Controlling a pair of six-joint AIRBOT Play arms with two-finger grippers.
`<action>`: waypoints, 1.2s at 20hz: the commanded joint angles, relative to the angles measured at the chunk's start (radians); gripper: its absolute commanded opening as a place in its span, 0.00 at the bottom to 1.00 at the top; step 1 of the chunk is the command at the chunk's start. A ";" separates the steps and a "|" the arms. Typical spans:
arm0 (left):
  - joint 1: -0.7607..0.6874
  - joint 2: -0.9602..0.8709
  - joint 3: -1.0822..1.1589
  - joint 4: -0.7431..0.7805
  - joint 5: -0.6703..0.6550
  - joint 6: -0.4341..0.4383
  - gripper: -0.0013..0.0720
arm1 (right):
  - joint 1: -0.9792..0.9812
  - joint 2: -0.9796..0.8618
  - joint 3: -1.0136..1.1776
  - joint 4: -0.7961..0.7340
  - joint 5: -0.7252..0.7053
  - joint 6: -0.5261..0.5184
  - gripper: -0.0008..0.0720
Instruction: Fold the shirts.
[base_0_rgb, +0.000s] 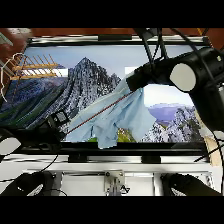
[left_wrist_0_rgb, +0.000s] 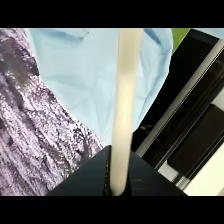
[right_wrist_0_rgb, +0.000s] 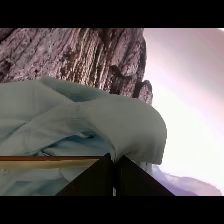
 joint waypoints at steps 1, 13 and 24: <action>0.000 -0.068 -0.002 -0.058 0.069 -0.004 0.07 | 0.000 0.001 0.074 0.038 -0.031 -0.029 0.12; 0.027 0.005 0.002 0.003 0.016 -0.073 0.07 | 0.000 0.001 0.130 0.005 0.149 -0.051 0.12; -0.161 -0.196 0.001 -0.111 0.336 -0.077 0.07 | 0.075 -0.001 0.130 0.107 0.113 -0.061 0.12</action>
